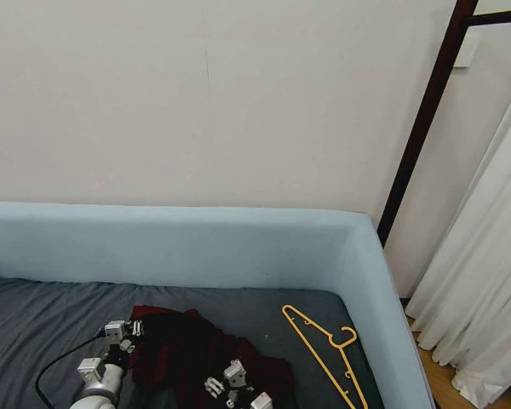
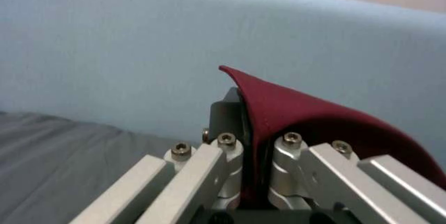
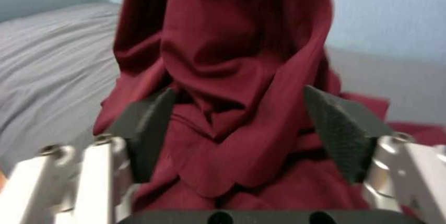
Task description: Pick up the clothes from the sofa and hang them on the clothes hanger.
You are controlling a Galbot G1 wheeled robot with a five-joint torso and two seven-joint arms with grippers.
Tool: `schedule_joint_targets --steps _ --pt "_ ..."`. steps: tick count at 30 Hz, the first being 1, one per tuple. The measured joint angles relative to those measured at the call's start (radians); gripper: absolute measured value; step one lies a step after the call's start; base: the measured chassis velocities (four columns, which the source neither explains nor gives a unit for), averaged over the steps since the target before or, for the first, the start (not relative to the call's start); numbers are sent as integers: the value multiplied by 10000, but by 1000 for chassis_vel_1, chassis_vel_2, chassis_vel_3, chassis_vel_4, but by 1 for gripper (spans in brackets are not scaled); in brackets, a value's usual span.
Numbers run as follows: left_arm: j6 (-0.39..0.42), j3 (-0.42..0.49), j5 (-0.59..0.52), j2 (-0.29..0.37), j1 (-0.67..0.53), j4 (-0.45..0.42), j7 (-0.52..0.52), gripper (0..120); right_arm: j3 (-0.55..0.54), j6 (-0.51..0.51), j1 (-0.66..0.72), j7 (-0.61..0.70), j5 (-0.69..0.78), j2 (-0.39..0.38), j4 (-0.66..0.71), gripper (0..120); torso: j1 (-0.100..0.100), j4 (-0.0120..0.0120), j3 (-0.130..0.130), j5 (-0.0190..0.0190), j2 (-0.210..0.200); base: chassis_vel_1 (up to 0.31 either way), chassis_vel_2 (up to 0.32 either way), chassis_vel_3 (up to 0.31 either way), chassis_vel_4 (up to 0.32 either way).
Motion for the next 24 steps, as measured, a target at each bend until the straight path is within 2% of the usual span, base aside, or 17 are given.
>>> schedule_joint_targets --steps 1,4,7,12,16,19,22,24 --pt "0 0 0 0 0 0 0 0 0 0 0 0 0 0 0 77 0 0 0 0 0 0 0 0 0" --pt "0 -46 -19 78 135 -284 -5 0 307 -53 54 -291 652 313 -461 90 0 0 0 0 0 0 0 0 0" --pt "-9 -77 -20 92 177 -375 -5 0 460 -152 95 -479 1086 424 -624 98 0 0 0 1 0 0 0 0 0" --pt "-39 -116 -13 107 188 -417 -5 0 668 -493 106 -770 1730 538 -695 100 0 -1 0 0 0 0 0 0 0" --pt "-62 -164 -25 141 188 -471 -6 0 708 -675 62 -956 2056 608 -734 93 0 0 0 1 0 0 0 0 0" --pt "-73 -202 -70 205 236 -562 -73 0 744 -633 20 -1232 1814 766 -1061 80 0 0 0 1 0 0 0 0 0" --pt "-77 -214 -82 228 250 -593 -93 0 762 -584 18 -1281 1717 827 -1179 75 0 0 0 1 0 0 0 0 0" --pt "-82 -232 -130 267 274 -651 -115 0 788 -559 20 -1325 1503 946 -1419 62 0 0 0 1 1 0 0 0 0"
